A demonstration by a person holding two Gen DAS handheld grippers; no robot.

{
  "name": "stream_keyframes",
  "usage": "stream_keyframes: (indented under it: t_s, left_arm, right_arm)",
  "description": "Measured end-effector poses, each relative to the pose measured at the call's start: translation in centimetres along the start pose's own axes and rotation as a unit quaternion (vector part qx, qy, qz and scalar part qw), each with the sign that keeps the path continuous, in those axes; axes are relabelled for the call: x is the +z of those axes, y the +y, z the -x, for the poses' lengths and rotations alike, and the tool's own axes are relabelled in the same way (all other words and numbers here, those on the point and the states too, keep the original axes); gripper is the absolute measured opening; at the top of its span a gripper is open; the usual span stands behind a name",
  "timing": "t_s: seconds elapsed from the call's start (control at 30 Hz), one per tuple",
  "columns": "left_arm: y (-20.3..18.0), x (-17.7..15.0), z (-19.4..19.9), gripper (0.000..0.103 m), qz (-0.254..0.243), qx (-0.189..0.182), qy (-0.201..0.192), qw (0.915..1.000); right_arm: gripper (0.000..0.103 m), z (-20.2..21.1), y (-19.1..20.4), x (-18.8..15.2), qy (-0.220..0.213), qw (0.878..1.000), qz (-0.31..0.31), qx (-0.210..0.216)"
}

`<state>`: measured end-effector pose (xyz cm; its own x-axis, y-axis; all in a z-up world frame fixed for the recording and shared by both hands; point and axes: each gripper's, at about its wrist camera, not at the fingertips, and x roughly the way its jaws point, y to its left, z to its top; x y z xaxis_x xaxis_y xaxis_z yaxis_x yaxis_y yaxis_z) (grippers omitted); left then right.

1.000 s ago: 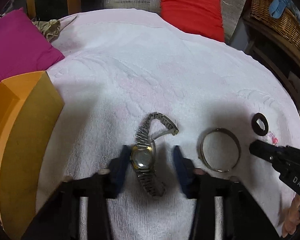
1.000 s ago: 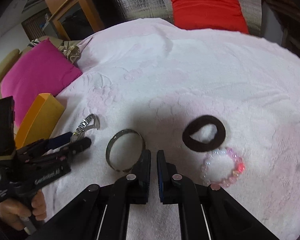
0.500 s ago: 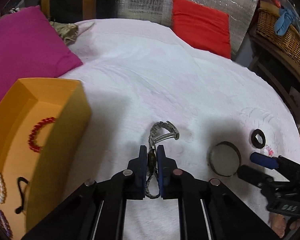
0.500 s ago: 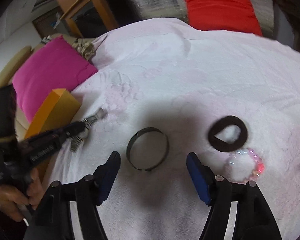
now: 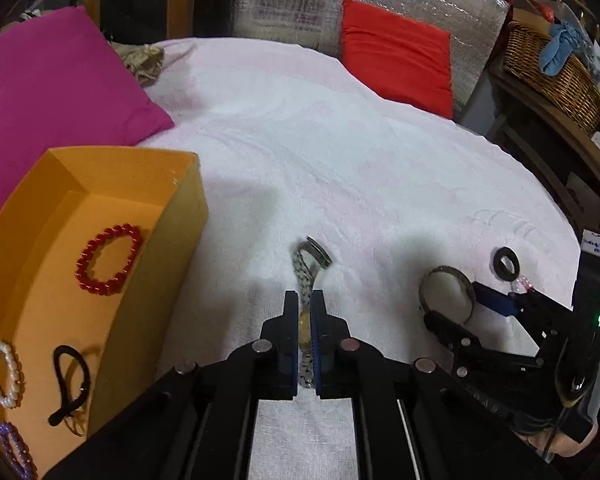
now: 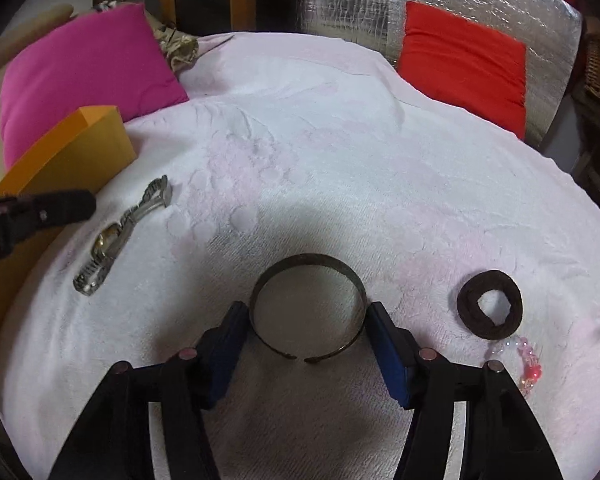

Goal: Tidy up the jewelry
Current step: 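Grasp the silver bangle with the right tool while the left tool lifts the wristwatch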

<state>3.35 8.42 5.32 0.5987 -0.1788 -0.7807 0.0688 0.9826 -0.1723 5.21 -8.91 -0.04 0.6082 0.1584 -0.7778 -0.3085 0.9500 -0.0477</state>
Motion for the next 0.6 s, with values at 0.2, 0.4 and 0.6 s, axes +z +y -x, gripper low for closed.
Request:
stream_keyframes:
  t_s: [0.2, 0.4, 0.6]
  left_arm:
    - [-0.6, -0.3, -2.0, 0.059, -0.004, 0.017, 0.031, 0.9994]
    - [-1.2, -0.7, -3.4, 0.042, -0.018, 0.035, 0.036, 0.9986]
    - [-1.3, -0.5, -2.7, 0.011, -0.016, 0.032, 0.029, 0.999]
  right_arm:
    - [0.063, 0.8, -1.3, 0.0, -0.002, 0.999, -0.032, 0.022]
    - [0.063, 0.7, -2.0, 0.3, 0.004, 0.998, -0.05, 0.037]
    - [0.063, 0.9, -2.4, 0.3, 0.002, 0.997, -0.066, 0.047]
